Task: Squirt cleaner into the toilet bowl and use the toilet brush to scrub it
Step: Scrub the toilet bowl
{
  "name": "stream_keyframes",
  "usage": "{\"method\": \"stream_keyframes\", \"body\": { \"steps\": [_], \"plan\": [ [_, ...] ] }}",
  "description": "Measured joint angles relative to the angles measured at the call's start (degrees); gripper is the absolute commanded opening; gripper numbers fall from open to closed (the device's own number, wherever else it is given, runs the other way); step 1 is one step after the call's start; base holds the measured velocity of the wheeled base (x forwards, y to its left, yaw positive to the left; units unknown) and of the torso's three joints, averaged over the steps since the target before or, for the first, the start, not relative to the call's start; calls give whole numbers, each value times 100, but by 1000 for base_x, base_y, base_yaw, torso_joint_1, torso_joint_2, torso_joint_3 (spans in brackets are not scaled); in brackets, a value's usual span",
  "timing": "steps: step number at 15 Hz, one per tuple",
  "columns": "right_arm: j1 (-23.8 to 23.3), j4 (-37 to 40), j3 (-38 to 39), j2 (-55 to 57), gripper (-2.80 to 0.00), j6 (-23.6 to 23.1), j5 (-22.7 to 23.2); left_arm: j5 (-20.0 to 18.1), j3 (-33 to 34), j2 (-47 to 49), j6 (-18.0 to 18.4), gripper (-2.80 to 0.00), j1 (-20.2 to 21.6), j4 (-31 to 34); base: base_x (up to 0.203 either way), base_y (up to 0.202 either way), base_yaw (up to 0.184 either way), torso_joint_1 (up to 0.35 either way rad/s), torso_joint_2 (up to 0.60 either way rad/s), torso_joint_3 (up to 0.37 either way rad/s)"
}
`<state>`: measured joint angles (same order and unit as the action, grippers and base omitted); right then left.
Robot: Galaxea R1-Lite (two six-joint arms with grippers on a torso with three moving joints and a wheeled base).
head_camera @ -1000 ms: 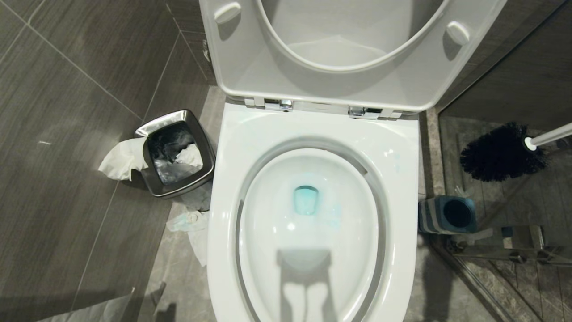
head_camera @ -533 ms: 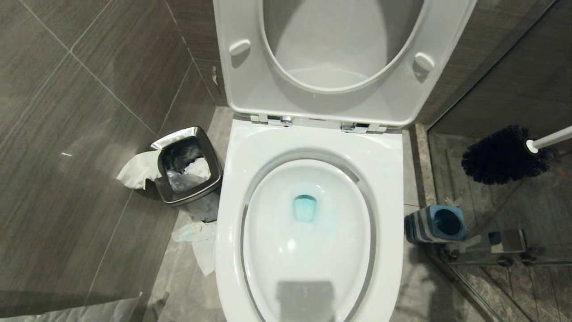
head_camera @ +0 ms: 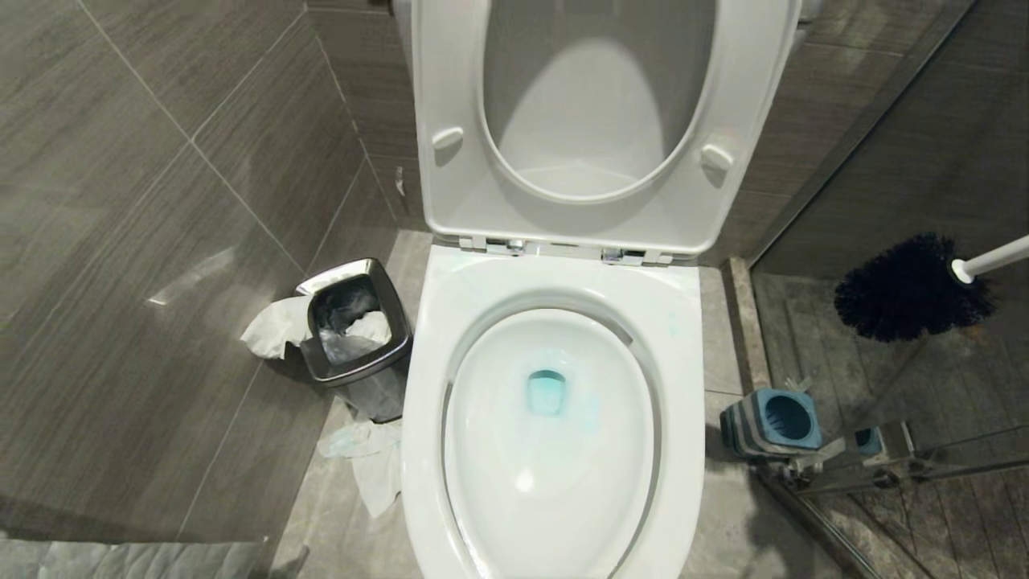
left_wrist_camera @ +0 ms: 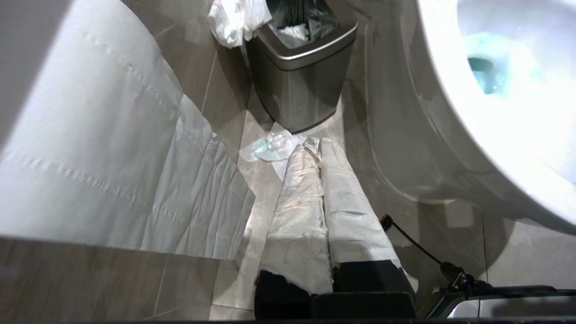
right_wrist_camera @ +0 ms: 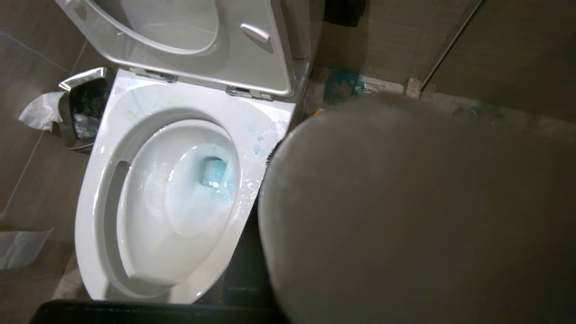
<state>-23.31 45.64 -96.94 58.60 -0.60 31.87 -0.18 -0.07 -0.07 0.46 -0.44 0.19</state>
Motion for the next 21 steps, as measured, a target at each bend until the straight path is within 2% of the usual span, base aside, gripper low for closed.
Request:
{"method": "stream_keyframes", "body": {
  "steps": [12, 16, 18, 21],
  "plan": [
    [0, 5, 17, -22, -280, 9, -1, -2, 7, 0, -28, -280, 0, -8, 0, 0, 0, 2, 0, 201],
    [7, 25, 17, 10, -280, 61, 90, -1, 7, 0, -23, -280, 0, -9, 0, 0, 0, 5, 0, 60],
    [69, 322, -164, 144, -280, 90, 192, -2, 7, 0, -22, -280, 0, -9, 0, 0, 0, 0, 0, 0],
    [374, 1259, -973, 661, -280, 104, 200, 1, 7, 0, -27, -280, 0, -9, 0, 0, 0, 0, 0, 0]
  ]
}}
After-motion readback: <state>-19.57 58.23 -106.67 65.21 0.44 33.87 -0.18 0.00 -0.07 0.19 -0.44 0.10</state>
